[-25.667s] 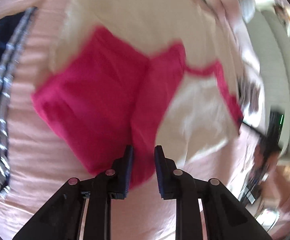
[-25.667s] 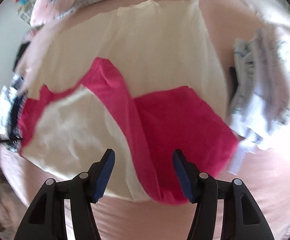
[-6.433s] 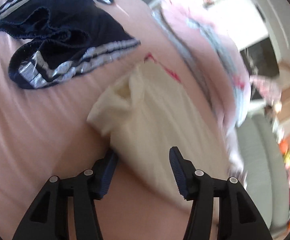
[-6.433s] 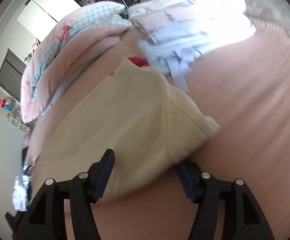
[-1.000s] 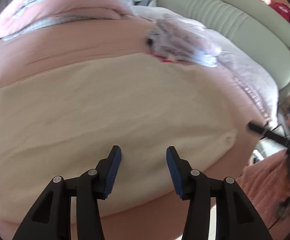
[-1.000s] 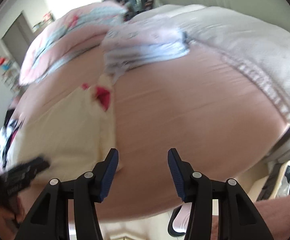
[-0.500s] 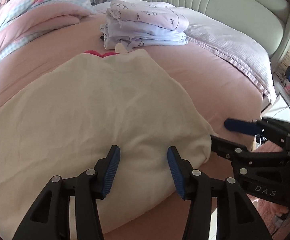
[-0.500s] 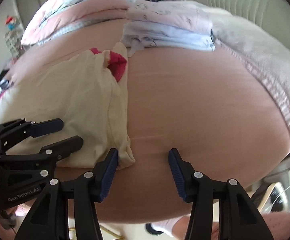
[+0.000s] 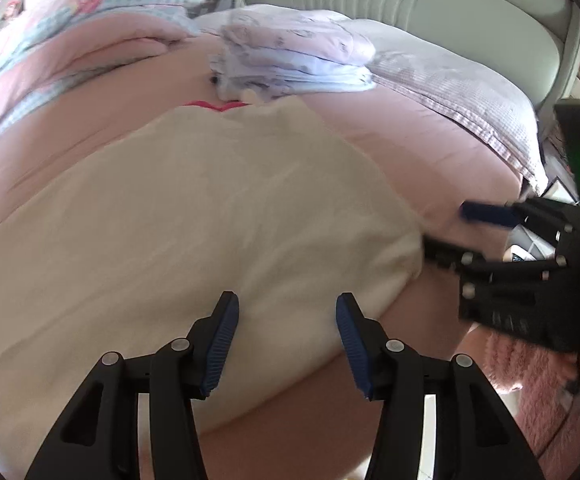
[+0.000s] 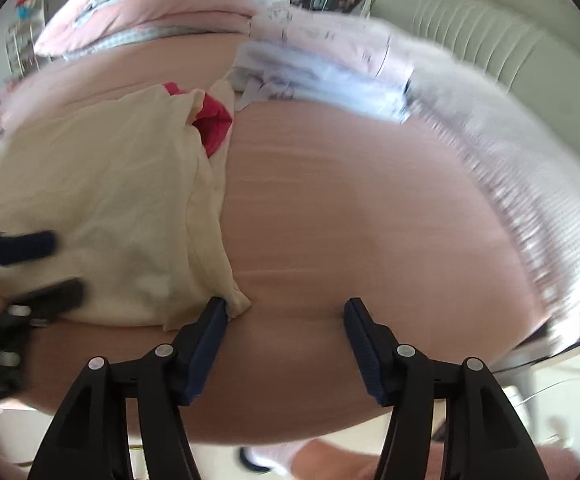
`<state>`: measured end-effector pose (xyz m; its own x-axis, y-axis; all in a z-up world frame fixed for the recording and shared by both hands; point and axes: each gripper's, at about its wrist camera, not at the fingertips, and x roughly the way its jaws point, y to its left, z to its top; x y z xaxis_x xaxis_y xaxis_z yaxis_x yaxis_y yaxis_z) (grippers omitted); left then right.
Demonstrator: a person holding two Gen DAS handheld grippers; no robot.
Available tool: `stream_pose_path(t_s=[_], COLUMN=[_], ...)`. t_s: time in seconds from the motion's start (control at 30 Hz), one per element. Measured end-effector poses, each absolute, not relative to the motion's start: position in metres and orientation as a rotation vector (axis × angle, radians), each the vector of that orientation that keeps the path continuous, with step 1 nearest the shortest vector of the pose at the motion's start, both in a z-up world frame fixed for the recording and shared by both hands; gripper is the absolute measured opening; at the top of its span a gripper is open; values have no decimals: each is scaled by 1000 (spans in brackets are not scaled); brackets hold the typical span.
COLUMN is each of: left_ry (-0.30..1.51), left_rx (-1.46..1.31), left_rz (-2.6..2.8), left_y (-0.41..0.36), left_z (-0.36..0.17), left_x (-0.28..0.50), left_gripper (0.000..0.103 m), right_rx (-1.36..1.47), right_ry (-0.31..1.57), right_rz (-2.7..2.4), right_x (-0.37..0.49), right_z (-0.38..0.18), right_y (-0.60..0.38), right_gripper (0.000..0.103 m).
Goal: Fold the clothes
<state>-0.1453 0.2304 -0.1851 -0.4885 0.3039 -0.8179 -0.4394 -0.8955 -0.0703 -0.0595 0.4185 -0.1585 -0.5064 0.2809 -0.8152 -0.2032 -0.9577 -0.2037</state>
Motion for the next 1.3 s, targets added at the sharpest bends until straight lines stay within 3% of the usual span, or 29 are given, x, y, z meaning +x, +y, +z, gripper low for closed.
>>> stream_pose_path(t_s=[0.07, 0.1, 0.2, 0.23, 0.37, 0.5, 0.57, 0.6, 0.67, 0.77, 0.97, 1.1, 1.17, 1.23, 1.3], left_ry=[136, 84, 7, 8, 45, 63, 65, 62, 4, -70, -121, -196, -120, -124, -167], left_rx=[-1274, -1275, -1261, -1265, -1272, -1269, -1269, -1272, -1273, -1238, -1334, -1434, -1505, -1605, -1611], left_rz=[2396, 2392, 2381, 2382, 2383, 2378, 2369, 2367, 2343, 2384, 2495, 2472, 2520, 2577, 2636], left_y=[214, 206, 196, 196, 205, 204, 200, 196, 184, 162, 113, 63, 31, -8, -43], left_z=[-187, -189, -190, -190, -190, -192, -192, -190, -187, -176, -180, -190, -185, -174, -159], left_x=[-142, -140, -141, -142, -145, -144, -143, -143, -143, -140, -151, -148, -142, -142, -145], left_gripper=[47, 47, 47, 48, 53, 54, 54, 54, 54, 54, 54, 54, 54, 54, 54], right_rx=[-1292, -1269, -1272, -1254, -1269, -1378, -1386, -1357, -1288, -1208, -1209, -1291, -1341, -1313, -1227], right_ry=[-207, -190, 180, 193, -6, -230, -57, -67, -120, 219, -26, -363, -271, 18, 7], right_rz=[2375, 2322, 2415, 2466, 2663, 2535, 2508, 2446, 2277, 2366, 2714, 2593, 2447, 2454, 2498], right_x=[-55, -53, -44, -42, -45, -61, -63, -62, -58, -47, -65, -83, -89, -87, -94], right_z=[-154, -152, -142, -138, -134, -161, -160, -158, -156, -136, -124, -148, -153, -136, -118], right_y=[426, 434, 463, 458, 408, 396, 422, 431, 449, 476, 377, 340, 370, 403, 395], right_gripper=[45, 45, 45, 45, 45, 47, 53, 55, 48, 48, 48, 48, 49, 50, 52])
